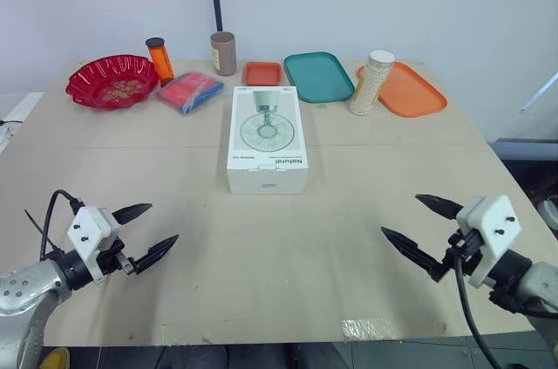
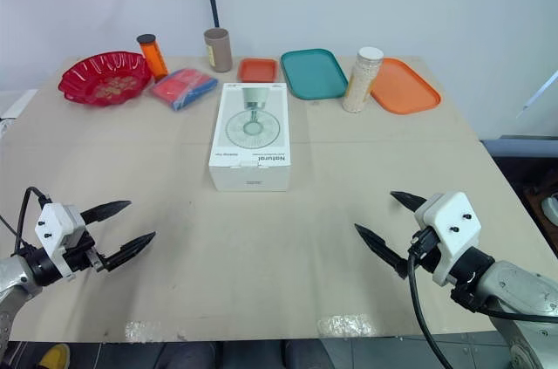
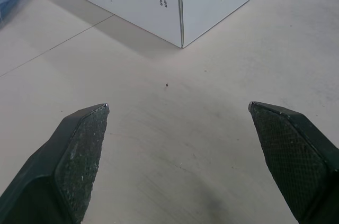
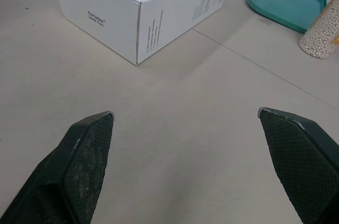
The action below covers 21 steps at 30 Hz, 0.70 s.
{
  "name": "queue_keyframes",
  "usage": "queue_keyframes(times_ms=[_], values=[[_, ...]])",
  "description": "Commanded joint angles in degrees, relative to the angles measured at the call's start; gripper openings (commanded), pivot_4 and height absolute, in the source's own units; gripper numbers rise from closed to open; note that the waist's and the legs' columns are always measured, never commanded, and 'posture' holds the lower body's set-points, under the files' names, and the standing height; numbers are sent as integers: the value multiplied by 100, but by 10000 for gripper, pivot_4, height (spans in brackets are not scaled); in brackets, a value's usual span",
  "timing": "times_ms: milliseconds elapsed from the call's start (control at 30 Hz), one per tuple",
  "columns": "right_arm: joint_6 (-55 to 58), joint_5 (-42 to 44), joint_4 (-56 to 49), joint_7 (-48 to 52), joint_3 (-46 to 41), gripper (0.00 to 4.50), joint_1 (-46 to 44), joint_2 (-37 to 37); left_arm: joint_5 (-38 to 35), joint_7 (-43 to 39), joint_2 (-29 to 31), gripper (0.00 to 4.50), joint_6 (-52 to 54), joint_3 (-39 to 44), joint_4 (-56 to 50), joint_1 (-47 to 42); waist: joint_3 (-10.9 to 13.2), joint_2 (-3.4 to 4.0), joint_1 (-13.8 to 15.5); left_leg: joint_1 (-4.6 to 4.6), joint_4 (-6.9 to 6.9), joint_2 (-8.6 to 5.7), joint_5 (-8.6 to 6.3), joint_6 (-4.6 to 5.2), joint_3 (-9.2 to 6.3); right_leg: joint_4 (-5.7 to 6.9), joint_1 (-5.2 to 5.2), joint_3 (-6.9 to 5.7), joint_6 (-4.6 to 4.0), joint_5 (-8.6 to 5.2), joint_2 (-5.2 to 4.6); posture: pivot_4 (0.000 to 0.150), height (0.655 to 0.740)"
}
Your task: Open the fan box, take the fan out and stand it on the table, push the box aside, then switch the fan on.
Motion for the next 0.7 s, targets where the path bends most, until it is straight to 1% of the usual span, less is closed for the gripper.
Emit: queue_keyframes(times_ms=[33, 700], values=[[-78, 31, -82, 23, -31, 44625, -10, -33, -20, -8, 41, 45000, -63, -13, -50, -25, 0, 0, 0, 0, 0, 0, 0, 0, 0, 0, 0, 0, 0, 0, 0, 1500, 7400], [-87, 38, -126, -25, 23, 44625, 22, 20, -71, -31, 113, 45000, 58, -119, -73, -137, 0, 0, 0, 0, 0, 0, 0, 0, 0, 0, 0, 0, 0, 0, 0, 1500, 7400]])
